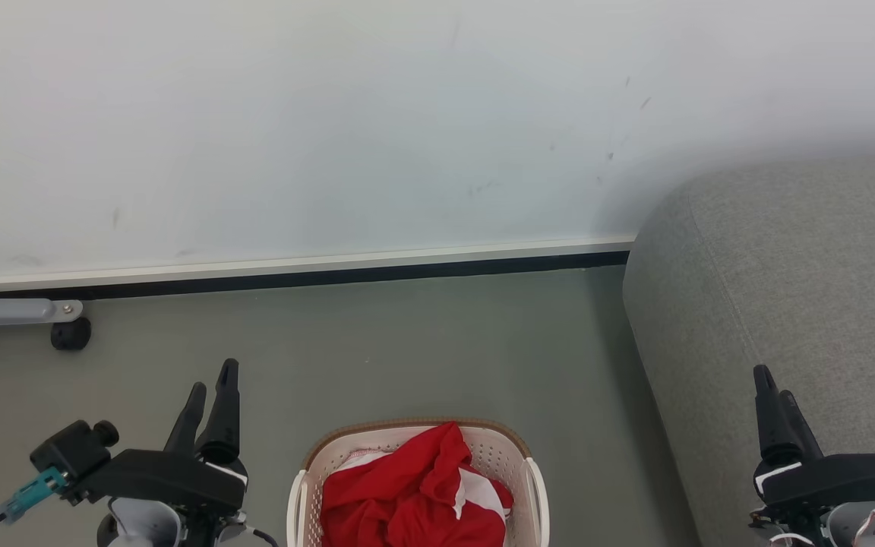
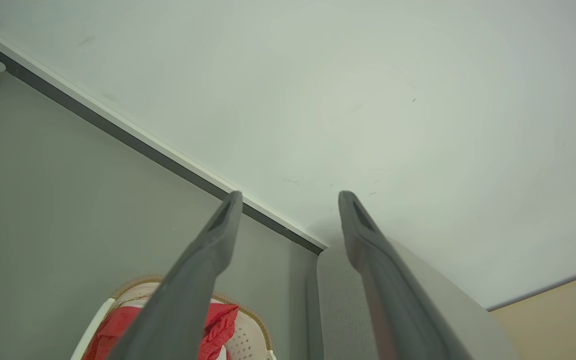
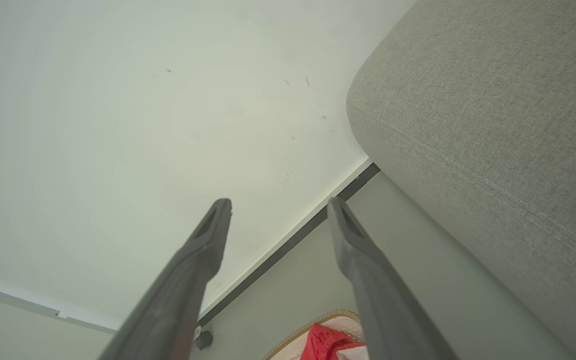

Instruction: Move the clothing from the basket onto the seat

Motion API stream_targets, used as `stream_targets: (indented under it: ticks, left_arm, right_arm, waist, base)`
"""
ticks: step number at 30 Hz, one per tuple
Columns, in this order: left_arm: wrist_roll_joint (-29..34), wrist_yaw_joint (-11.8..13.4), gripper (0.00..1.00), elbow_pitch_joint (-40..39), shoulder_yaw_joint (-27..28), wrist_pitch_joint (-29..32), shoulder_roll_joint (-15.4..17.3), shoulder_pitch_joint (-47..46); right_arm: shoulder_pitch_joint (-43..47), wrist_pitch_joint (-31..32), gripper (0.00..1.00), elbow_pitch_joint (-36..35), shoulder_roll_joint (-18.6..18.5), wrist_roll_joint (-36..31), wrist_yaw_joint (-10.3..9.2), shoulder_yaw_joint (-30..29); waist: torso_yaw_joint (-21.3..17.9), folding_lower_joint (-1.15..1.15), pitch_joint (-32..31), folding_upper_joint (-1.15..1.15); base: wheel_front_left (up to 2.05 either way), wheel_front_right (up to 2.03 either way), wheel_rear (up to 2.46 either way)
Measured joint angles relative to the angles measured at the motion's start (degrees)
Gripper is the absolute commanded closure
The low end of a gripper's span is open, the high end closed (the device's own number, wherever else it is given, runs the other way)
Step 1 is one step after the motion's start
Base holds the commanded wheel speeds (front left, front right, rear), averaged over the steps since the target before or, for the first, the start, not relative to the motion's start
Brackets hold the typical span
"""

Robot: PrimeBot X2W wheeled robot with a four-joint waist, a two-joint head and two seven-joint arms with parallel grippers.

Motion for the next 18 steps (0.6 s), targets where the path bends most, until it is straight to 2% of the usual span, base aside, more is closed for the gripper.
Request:
stream_targets:
  ticks: [18]
  left_arm:
    - [13.7,3.1,0.0,0.3,-3.5,-3.5,1.5,-0.8]
  right_arm:
    - [-1.3,-3.5,0.0,0.9,-2.5,-16.4,-3.26,6.5]
  waist:
    - [-0.1,0.0,-0.2,0.0]
  base:
    - [0.0,0.0,0.0]
